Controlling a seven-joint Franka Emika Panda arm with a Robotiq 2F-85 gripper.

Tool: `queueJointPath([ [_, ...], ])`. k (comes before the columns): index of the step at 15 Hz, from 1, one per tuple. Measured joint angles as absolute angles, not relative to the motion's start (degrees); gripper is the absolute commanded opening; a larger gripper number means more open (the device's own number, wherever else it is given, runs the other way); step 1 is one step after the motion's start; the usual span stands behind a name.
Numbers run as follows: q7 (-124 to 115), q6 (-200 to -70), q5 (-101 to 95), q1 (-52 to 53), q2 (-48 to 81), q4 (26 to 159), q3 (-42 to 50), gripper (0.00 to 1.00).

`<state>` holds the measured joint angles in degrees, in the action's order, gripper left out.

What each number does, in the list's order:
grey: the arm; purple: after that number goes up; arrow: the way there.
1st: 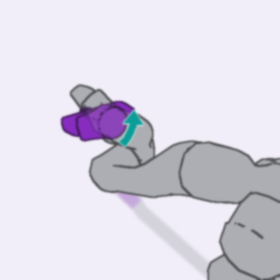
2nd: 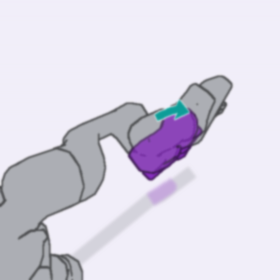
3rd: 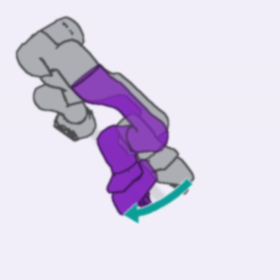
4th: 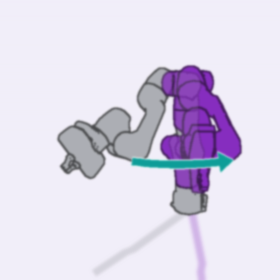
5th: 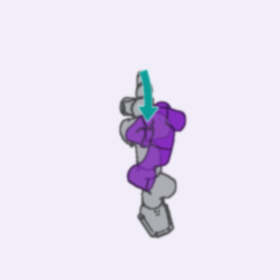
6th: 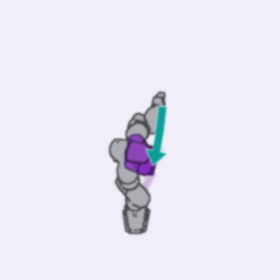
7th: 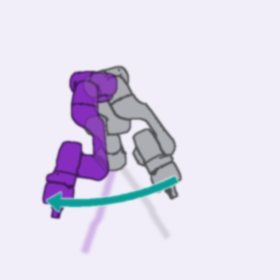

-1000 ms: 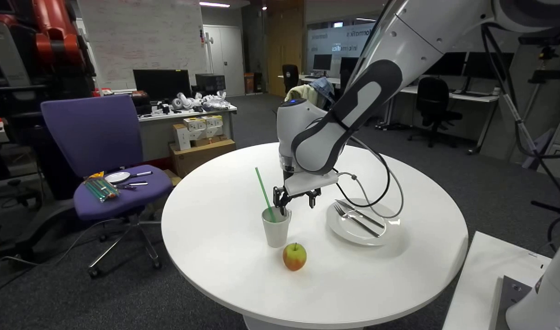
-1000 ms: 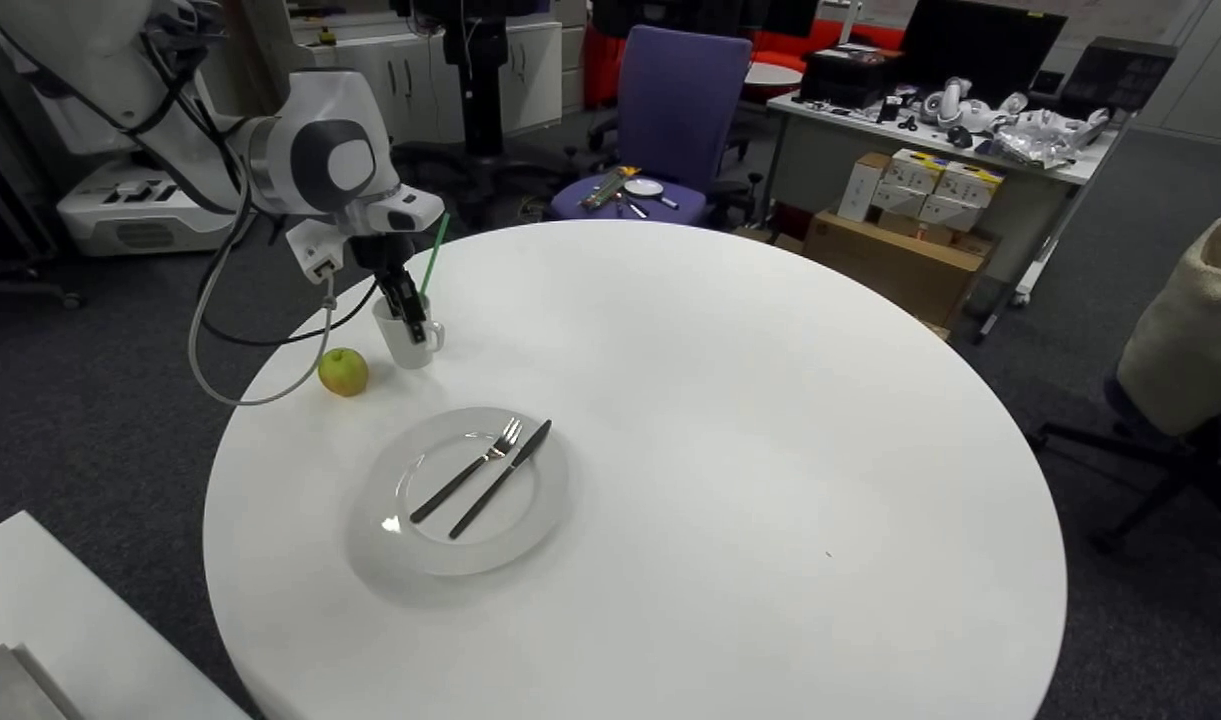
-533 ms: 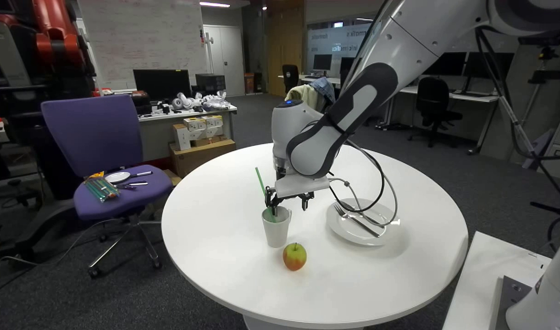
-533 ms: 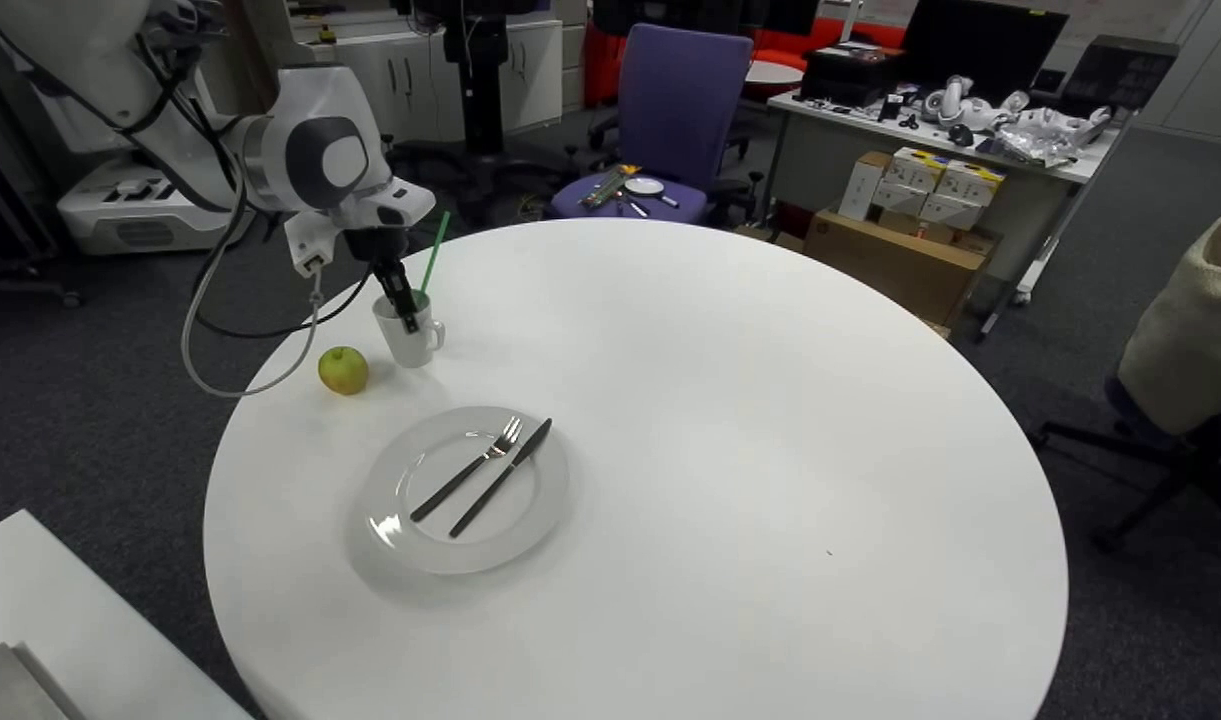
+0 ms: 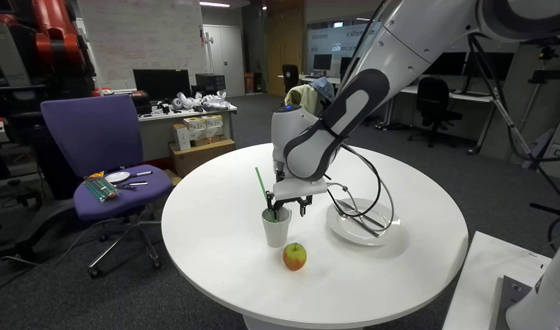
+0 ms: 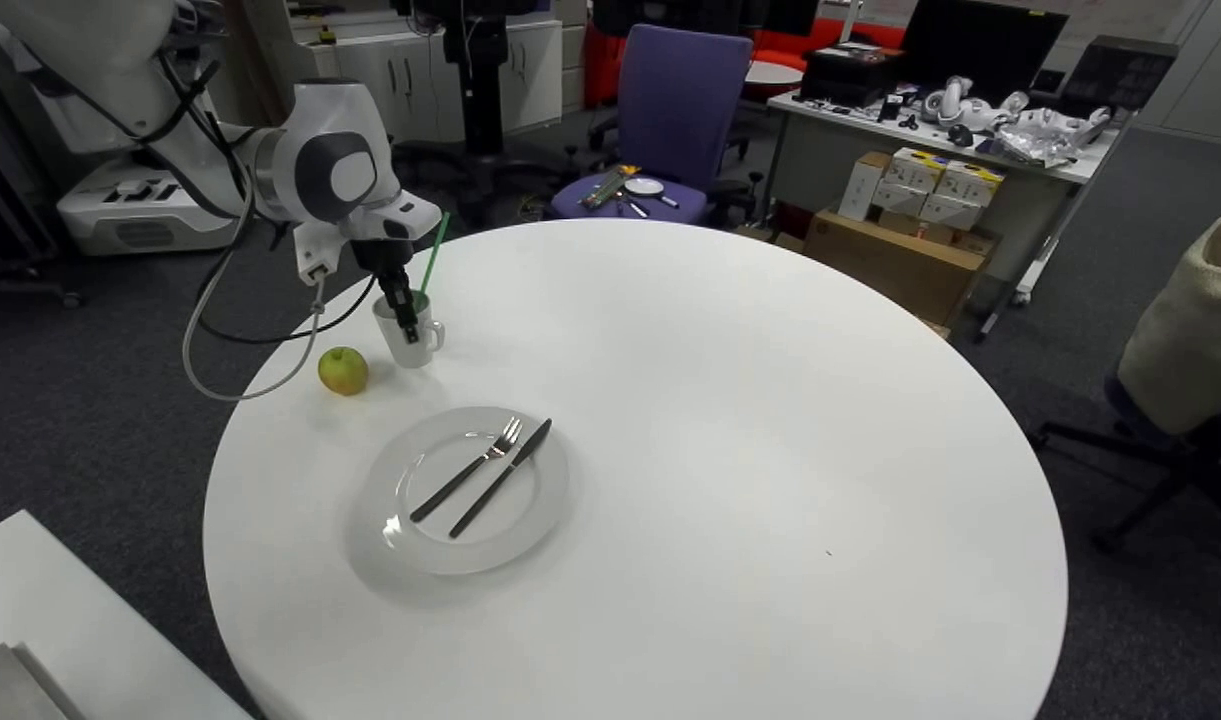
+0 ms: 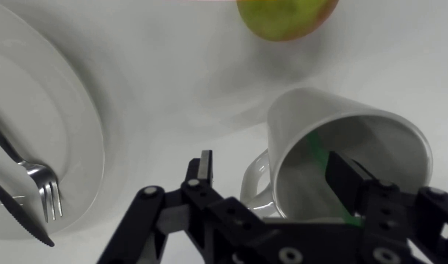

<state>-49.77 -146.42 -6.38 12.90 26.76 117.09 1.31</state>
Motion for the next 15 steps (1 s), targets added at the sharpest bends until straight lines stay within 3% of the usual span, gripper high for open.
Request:
queueJointPath([
  [7, -49.79, -146.42, -6.14, 12.90, 27.49, 116.55, 1.57, 0.01],
  [15, -49.79, -146.37, -5.59, 13.24, 27.71, 115.29, 1.56, 0.02],
])
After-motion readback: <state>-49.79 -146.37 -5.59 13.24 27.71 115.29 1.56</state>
